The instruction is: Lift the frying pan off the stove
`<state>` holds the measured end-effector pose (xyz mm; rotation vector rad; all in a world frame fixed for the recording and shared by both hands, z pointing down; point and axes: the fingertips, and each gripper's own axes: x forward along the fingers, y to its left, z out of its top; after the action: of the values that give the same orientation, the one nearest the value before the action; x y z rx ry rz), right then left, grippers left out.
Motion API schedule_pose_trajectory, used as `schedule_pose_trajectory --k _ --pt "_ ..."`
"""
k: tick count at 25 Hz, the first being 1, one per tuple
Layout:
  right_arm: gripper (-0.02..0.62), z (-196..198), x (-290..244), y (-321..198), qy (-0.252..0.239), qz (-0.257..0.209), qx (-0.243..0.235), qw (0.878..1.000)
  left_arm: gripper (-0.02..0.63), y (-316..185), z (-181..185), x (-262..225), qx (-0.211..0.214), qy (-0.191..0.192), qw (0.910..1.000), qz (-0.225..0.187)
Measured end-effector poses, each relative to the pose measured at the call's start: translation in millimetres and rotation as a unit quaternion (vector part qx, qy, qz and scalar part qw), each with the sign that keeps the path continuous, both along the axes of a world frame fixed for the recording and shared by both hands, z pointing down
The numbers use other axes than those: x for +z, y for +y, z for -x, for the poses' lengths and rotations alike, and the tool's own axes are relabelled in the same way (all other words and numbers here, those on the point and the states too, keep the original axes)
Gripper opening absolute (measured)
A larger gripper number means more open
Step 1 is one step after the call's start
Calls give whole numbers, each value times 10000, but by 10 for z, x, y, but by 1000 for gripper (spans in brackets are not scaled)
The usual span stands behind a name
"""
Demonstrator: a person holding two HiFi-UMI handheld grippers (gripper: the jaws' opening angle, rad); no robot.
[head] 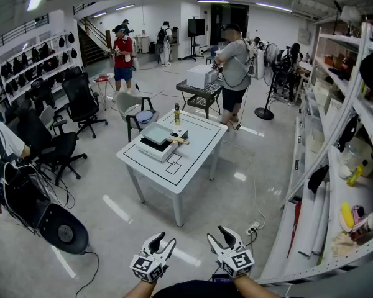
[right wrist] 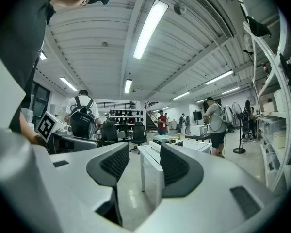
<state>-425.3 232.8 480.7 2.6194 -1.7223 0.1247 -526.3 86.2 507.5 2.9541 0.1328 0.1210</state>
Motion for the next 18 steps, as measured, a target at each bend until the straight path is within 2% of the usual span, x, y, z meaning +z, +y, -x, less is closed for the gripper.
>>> schedule_pose_trajectory --k 6,9,13,18 --pt "209 -286 -139 241 104 -97 267 9995 184 136 -86 -222 -150 160 9996 168" --pt "209 -272 -180 283 144 -157 252 9995 184 165 -106 -276 -184 183 9994 210" --pt "210 -229 -154 387 -101 -463 262 9985 184 228 -68 -166 -183 140 9993 286" --pt "210 -183 -137 447 -82 -439 115 9989 184 323 -52 -254 -219 126 9993 280"
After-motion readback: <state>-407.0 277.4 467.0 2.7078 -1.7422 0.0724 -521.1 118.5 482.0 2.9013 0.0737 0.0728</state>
